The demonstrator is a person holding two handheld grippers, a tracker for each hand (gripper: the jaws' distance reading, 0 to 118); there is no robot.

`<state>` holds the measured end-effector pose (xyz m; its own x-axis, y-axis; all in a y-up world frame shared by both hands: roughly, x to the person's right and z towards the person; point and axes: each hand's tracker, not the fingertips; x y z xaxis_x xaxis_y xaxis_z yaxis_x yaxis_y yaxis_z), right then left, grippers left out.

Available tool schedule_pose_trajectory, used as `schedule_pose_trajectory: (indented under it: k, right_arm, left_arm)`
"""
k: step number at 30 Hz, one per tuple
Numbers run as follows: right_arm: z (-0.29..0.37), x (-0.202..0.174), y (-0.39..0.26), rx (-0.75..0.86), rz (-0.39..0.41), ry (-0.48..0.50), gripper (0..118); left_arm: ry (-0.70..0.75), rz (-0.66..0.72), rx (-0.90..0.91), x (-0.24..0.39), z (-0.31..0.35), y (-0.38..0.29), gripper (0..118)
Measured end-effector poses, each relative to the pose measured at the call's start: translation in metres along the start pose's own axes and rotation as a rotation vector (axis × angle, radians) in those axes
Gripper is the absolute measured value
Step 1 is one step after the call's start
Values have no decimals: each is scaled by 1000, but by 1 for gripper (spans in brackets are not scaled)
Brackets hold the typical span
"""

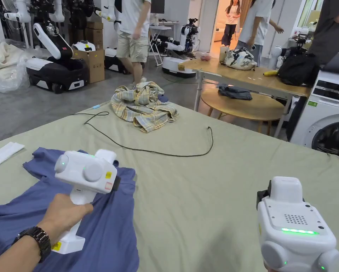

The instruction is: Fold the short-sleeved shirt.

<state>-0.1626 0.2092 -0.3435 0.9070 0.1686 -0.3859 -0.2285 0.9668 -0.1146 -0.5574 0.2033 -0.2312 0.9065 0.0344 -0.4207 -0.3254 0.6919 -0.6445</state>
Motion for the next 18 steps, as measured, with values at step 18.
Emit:
schedule_pose_trajectory:
  k: [18]
  right_arm:
    - [55, 123, 12, 68, -79, -208, 0]
  left_arm:
    - [-463, -243, 384, 256, 142, 113, 0]
